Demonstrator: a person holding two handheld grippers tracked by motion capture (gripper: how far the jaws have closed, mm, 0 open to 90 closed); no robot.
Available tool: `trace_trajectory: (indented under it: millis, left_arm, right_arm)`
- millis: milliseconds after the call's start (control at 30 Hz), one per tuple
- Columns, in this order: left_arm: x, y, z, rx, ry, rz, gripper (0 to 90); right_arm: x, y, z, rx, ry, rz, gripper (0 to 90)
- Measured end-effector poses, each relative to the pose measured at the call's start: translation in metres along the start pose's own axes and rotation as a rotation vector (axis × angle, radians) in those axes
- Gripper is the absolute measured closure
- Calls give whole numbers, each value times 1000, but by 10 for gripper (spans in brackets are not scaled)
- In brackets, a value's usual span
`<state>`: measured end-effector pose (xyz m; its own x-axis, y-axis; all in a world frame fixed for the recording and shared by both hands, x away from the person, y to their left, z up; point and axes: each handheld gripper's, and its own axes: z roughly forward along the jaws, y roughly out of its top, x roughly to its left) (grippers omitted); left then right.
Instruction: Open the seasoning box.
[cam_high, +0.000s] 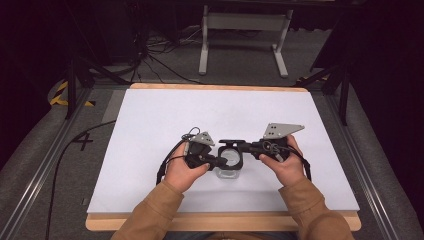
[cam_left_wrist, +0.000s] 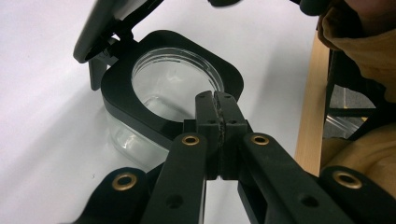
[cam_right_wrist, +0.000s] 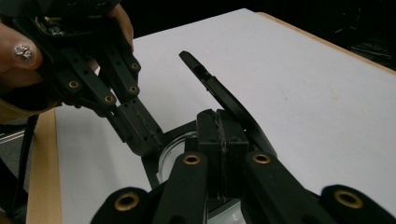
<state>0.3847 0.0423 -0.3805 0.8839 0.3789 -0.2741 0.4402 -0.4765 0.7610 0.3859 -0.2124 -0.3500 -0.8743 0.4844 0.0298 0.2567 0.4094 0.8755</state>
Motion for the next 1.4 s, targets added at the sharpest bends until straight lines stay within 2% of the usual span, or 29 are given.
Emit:
trace_trajectory:
  millis: [167, 333, 367, 467, 600, 733, 867, 1133, 1267, 1333, 1400]
  left_arm:
    - [0, 0, 0, 4, 1, -2, 900]
    - [1, 0, 0, 2, -6, -8, 900]
    - [1, 0, 0, -2, -8, 7, 900]
    - [1, 0, 0, 1, -8, 10, 900]
    - [1, 0, 0, 2, -7, 13, 900]
    - [1, 0, 0, 1, -2, 18, 900]
    - [0, 0, 2, -8, -1, 17, 900]
    - [-1, 0, 2, -3, 4, 27, 900]
    - [-3, 2, 2, 0, 14, 26, 871]
    - [-4, 4, -1, 1, 26, 26, 845]
    - [-5, 6, -9, -10, 17, 25, 826]
  right_arm:
    - [-7, 2, 2, -20, -22, -5, 900]
    - [-12, 3, 5, -70, -49, 3, 900]
    - [-14, 3, 6, -89, -70, 3, 900]
    - [-16, 2, 8, -101, -82, 8, 900]
    - [-24, 0, 13, -119, -141, 6, 900]
    - [-26, -2, 16, -135, -165, -5, 900]
    - [-26, -2, 21, -142, -170, -18, 900]
    - [-26, -3, 22, -146, -170, -24, 900]
    - [-24, -2, 19, -141, -168, -10, 900]
    - [-22, -1, 14, -153, -151, -1, 898]
    - [-20, 2, 7, -158, -144, 0, 879]
